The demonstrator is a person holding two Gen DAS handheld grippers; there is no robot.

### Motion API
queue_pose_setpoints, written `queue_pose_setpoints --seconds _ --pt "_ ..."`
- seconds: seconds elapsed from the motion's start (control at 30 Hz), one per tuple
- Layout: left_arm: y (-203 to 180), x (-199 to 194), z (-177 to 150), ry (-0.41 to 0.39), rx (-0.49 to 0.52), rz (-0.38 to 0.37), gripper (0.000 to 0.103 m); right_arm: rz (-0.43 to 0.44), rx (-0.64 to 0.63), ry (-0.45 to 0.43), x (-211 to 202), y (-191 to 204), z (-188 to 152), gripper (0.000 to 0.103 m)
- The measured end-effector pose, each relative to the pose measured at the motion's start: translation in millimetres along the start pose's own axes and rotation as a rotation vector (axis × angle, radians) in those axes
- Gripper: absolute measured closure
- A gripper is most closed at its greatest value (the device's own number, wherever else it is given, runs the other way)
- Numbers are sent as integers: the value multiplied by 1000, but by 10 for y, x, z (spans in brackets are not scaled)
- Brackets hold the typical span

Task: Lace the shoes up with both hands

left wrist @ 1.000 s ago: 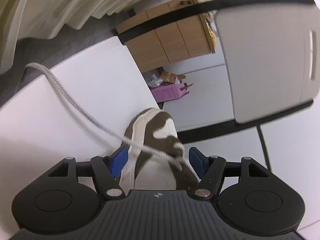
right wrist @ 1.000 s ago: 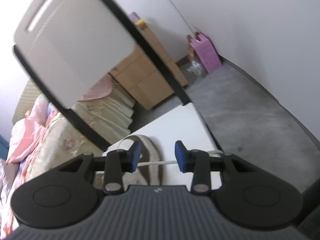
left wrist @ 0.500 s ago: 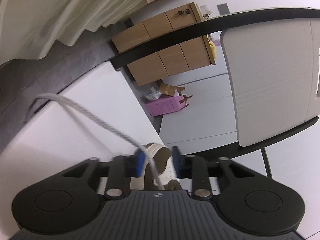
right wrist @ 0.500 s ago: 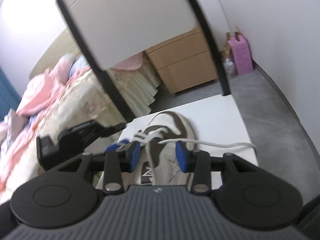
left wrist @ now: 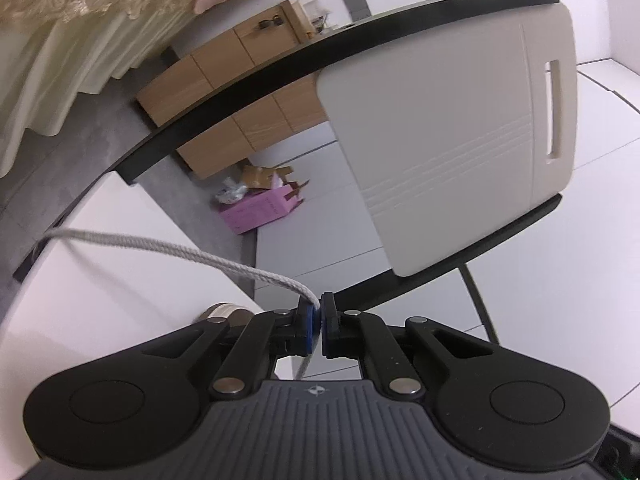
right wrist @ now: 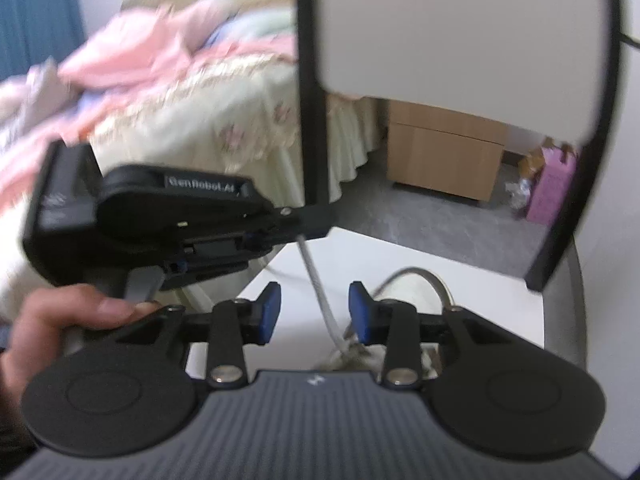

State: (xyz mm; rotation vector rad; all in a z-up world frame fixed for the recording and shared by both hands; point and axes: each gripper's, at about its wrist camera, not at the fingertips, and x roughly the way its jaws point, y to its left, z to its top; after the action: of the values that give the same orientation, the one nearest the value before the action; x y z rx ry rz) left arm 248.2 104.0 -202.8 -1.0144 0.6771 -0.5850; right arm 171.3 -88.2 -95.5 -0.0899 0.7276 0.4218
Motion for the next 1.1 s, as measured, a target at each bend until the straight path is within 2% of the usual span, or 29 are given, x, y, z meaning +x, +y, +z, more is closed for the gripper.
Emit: queue_pose_setpoints --seconds 0.07,0.13,0.2,0.3,0.47,0.6,0.7,0.8,0.9,0.93,1.0,1.1 --pt "6 -31 16 -3 -3 -25 99 -22 -46 18 139 78 88 69" --pt "9 -79 39 -11 -4 -36 99 -42 -51 42 272 107 153 87" --pt "13 -139 57 -26 -1 -48 99 -71 -39 46 362 126 211 87" --pt "55 -187 105 -43 -26 -65 99 -28 -20 21 373 151 233 98" --pt "70 -265 239 -77 -64 -87 99 -1 -64 55 322 264 122 100" --pt "68 -400 369 -137 -84 -113 99 17 -111 110 286 330 -25 100" --pt "139 -503 435 -174 -144 -139 99 35 -114 162 281 343 -89 100" --pt "150 -560 468 -183 -161 -150 99 38 -166 181 249 354 -118 99" --pt "122 -553 476 -180 -151 -153 99 89 -126 167 141 261 -129 93" --pt "99 -550 485 -178 -135 -151 99 100 -117 161 118 240 -112 79" --pt "71 -530 492 -176 -108 -135 99 119 -100 140 86 222 -53 64" --pt "90 -487 475 -149 -126 -139 99 131 -94 95 78 258 98 64"
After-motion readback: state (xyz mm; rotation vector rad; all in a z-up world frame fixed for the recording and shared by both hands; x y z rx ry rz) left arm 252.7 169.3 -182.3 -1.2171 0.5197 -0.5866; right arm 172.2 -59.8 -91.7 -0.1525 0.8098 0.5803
